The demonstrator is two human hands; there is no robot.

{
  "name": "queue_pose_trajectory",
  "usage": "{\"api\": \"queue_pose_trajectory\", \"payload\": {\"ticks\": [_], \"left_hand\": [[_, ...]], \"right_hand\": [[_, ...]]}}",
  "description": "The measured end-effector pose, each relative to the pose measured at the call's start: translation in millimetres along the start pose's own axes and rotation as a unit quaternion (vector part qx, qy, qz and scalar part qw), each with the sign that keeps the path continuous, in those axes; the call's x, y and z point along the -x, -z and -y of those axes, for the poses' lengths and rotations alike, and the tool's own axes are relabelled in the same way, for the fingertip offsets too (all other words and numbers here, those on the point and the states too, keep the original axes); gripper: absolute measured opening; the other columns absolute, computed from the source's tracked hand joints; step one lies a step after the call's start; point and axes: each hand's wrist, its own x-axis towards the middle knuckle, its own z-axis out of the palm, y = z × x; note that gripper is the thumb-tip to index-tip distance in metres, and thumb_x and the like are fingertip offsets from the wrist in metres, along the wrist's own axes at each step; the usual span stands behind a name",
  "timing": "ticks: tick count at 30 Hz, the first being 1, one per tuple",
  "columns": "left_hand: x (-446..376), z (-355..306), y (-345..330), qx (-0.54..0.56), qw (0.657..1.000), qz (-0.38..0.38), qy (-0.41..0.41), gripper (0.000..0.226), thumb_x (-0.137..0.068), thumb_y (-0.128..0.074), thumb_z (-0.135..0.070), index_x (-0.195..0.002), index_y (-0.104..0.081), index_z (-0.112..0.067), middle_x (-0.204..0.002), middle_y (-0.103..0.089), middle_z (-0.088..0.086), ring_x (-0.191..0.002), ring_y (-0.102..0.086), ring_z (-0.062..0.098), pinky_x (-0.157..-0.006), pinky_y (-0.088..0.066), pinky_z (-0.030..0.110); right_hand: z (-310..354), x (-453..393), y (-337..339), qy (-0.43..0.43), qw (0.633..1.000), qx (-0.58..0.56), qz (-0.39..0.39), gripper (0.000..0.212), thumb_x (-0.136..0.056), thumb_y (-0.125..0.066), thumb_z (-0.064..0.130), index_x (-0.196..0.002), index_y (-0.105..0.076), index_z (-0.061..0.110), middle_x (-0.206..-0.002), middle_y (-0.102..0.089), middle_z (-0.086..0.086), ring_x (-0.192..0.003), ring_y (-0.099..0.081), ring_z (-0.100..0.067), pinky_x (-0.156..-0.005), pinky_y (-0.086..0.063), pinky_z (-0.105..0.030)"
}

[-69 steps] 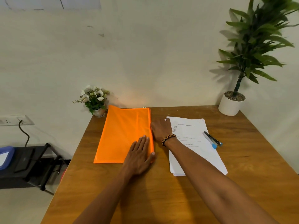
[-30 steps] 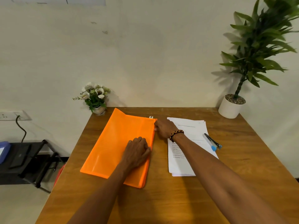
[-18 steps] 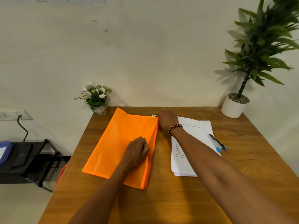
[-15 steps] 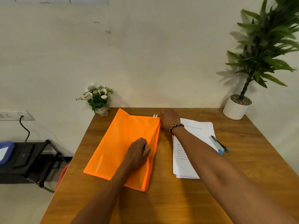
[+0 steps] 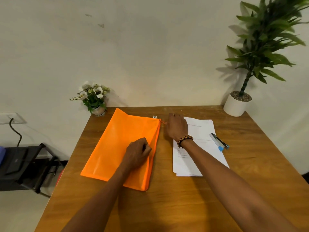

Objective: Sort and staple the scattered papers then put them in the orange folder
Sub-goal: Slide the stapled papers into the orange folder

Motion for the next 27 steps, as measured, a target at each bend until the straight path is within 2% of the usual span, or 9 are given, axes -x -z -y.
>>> {"api": "queue_pose_trajectory", "payload": {"ticks": [2,6,8,12,15,17,19,23,27], "left_hand": [[-1.9,0.3,-0.2,-0.011,1.0,0.0,-0.001,0.02,-0.092,-0.045,-0.043,-0.079,-0.049,-0.028,-0.071,-0.052,-0.012,-0.064,-0.048,0.006,-0.06,-0.03,0.031],[-10.4,-8.8,-10.2,0.0,0.999,-0.036,0.008,0.038,-0.099,-0.052,-0.046,-0.066,-0.042,-0.03,-0.06,-0.047,-0.01,-0.056,-0.045,0.007,-0.055,-0.029,0.03],[-14.8,-22.5,-20.2,-0.029,0.999,-0.041,-0.011,0.039,-0.099,-0.054,-0.042,-0.064,-0.042,-0.029,-0.059,-0.046,-0.009,-0.056,-0.045,0.01,-0.061,-0.034,0.032],[-31.9,-63.0,-46.8,-0.038,0.998,-0.026,-0.037,0.031,-0.093,-0.057,-0.039,-0.066,-0.045,-0.028,-0.062,-0.049,-0.01,-0.061,-0.049,0.014,-0.069,-0.042,0.037],[-46.0,-85.7,-69.7,-0.019,0.999,-0.014,-0.022,0.022,-0.093,-0.062,-0.045,-0.096,-0.063,-0.024,-0.094,-0.067,-0.003,-0.087,-0.063,0.018,-0.074,-0.049,0.036],[-50.7,-93.4,-83.9,-0.034,0.999,-0.017,-0.003,0.046,-0.091,-0.063,-0.053,-0.124,-0.058,-0.021,-0.125,-0.063,0.002,-0.113,-0.059,0.022,-0.09,-0.051,0.038],[-55.2,-100.4,-91.3,-0.022,0.999,-0.027,0.04,0.061,-0.09,-0.064,-0.056,-0.137,-0.049,-0.021,-0.139,-0.056,0.003,-0.126,-0.054,0.025,-0.101,-0.049,0.043],[-69.3,-115.3,-94.2,0.062,0.991,-0.03,0.116,0.062,-0.09,-0.069,-0.047,-0.141,-0.048,-0.018,-0.14,-0.059,0.005,-0.126,-0.058,0.028,-0.101,-0.051,0.042],[-80.0,-126.0,-99.3,0.07,0.983,-0.034,0.169,0.062,-0.086,-0.074,-0.039,-0.139,-0.051,-0.015,-0.138,-0.06,0.006,-0.122,-0.061,0.028,-0.098,-0.055,0.042]], "right_hand": [[-17.5,12.1,6.4,-0.003,1.0,0.011,-0.015,0.029,-0.096,-0.056,0.026,-0.12,-0.059,0.01,-0.122,-0.064,-0.014,-0.118,-0.053,-0.038,-0.084,-0.048,-0.043],[-51.5,39.4,17.7,-0.026,0.999,0.026,-0.03,0.023,-0.099,-0.054,0.028,-0.112,-0.059,0.011,-0.111,-0.064,-0.012,-0.111,-0.053,-0.034,-0.08,-0.047,-0.043],[-62.7,52.6,17.1,-0.03,0.999,0.017,-0.024,0.021,-0.098,-0.054,0.028,-0.111,-0.059,0.012,-0.111,-0.064,-0.012,-0.109,-0.052,-0.032,-0.083,-0.049,-0.044],[-78.6,76.7,16.6,0.033,0.999,0.014,-0.005,0.019,-0.098,-0.057,0.029,-0.111,-0.059,0.016,-0.115,-0.062,-0.009,-0.109,-0.051,-0.029,-0.087,-0.046,-0.041],[-92.9,90.0,19.9,0.057,0.998,0.014,-0.02,0.017,-0.096,-0.059,0.029,-0.107,-0.059,0.016,-0.11,-0.061,-0.008,-0.105,-0.05,-0.027,-0.083,-0.042,-0.04],[-106.5,93.6,24.9,0.028,0.998,0.028,-0.047,0.019,-0.094,-0.06,0.029,-0.108,-0.059,0.016,-0.11,-0.061,-0.008,-0.104,-0.052,-0.028,-0.084,-0.043,-0.042],[-125.4,94.9,30.2,-0.029,0.995,0.056,-0.071,0.025,-0.092,-0.061,0.027,-0.114,-0.059,0.015,-0.113,-0.061,-0.009,-0.105,-0.053,-0.029,-0.086,-0.045,-0.043],[-164.3,101.8,35.1,-0.148,0.986,0.054,-0.057,0.042,-0.086,-0.063,0.018,-0.127,-0.053,0.015,-0.123,-0.057,-0.013,-0.109,-0.052,-0.032,-0.086,-0.046,-0.044],[-180.9,107.7,25.6,-0.129,0.99,0.023,-0.046,0.047,-0.084,-0.057,-0.001,-0.128,-0.054,0.017,-0.123,-0.058,-0.009,-0.112,-0.051,-0.029,-0.081,-0.045,-0.04]]}}
